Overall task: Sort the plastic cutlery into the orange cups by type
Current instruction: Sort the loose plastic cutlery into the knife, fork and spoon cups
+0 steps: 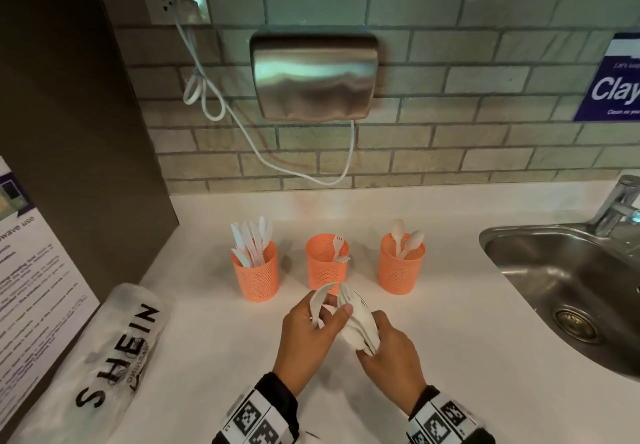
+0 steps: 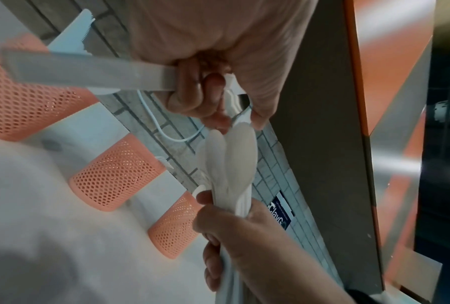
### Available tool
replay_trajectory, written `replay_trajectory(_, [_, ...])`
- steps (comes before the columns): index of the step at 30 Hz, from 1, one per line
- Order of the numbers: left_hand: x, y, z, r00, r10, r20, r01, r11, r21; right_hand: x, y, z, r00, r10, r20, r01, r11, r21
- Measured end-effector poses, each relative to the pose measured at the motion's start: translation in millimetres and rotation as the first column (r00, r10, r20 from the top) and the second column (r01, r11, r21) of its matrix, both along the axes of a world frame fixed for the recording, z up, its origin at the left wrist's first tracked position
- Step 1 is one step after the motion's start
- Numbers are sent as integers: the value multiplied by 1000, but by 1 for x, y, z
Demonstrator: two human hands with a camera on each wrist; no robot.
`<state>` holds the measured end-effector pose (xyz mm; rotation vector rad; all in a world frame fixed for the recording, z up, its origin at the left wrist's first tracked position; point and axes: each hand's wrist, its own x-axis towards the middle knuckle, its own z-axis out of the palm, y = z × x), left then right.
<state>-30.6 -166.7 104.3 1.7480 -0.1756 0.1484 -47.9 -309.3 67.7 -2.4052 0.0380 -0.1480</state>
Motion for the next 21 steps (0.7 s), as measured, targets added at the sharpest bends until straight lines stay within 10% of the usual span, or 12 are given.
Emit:
replay_trajectory(9, [8,-9,-15,989,127,-71,-122,991,60,-3,3,4,998,-20,-52,12,989,-147])
replay_trajectory(15, [9,-12,-2,977,183,-111,-203,957,-208,-1,-4,4,998,-38,-54,27,980,-198])
replay_trajectory(21, [5,-17,-4,989,14,-149,-49,971,-234,-3,-4,2,999,-6,-48,-5,975,-222])
